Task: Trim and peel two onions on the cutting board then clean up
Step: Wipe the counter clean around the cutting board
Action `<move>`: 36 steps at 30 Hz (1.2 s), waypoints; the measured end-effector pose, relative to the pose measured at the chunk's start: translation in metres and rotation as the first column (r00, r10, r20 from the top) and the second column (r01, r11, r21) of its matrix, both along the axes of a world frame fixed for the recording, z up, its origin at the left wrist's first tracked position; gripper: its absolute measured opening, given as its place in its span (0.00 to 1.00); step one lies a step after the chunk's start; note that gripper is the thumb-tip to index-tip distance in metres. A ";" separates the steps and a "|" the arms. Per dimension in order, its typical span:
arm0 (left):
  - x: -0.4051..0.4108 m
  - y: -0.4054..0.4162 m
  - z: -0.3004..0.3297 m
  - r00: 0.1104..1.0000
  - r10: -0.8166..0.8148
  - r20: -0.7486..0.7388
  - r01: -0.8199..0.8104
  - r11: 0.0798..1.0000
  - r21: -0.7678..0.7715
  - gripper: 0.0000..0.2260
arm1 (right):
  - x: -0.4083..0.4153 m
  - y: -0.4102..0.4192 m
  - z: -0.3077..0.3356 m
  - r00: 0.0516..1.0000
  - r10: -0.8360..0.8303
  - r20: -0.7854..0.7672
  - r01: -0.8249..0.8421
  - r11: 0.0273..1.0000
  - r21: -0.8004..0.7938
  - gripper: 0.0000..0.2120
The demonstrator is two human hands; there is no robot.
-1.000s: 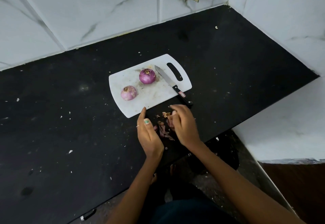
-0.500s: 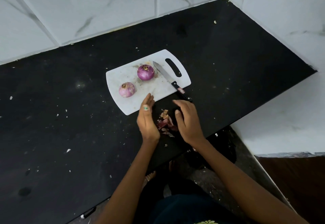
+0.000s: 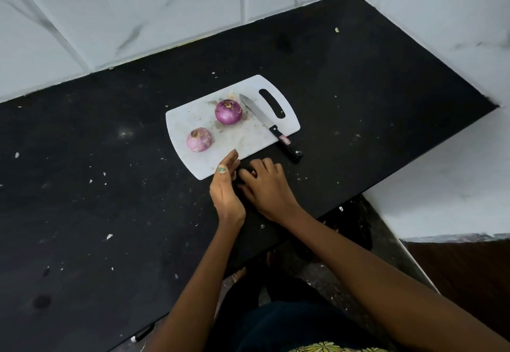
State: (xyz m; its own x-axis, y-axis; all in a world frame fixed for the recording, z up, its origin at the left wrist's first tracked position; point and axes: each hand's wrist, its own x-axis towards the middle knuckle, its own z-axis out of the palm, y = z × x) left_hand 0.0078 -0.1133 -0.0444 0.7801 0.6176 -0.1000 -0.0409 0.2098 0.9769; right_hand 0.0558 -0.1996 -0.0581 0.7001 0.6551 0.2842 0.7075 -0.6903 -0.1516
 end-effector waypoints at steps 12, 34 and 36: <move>0.001 -0.003 0.001 0.999 0.029 -0.020 -0.029 0.999 -0.015 0.33 | 0.030 0.015 0.004 0.996 0.091 0.010 -0.091 0.996 0.017 0.13; -0.007 0.016 0.009 0.872 0.113 -0.476 0.319 0.607 0.728 0.13 | 0.040 -0.010 0.039 0.437 0.047 -0.898 0.851 0.301 0.429 0.21; -0.007 0.013 0.012 0.884 0.115 -0.454 0.304 0.598 0.742 0.12 | 0.038 -0.010 0.042 0.408 0.057 -0.911 0.868 0.286 0.407 0.21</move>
State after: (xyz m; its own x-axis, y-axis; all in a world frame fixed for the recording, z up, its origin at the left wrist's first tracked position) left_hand 0.0009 -0.1001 -0.0329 0.8413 0.5378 0.0551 0.3755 -0.6546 0.6562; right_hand 0.0935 -0.2098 -0.0161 0.9348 -0.0446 -0.3523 -0.3532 -0.0122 -0.9355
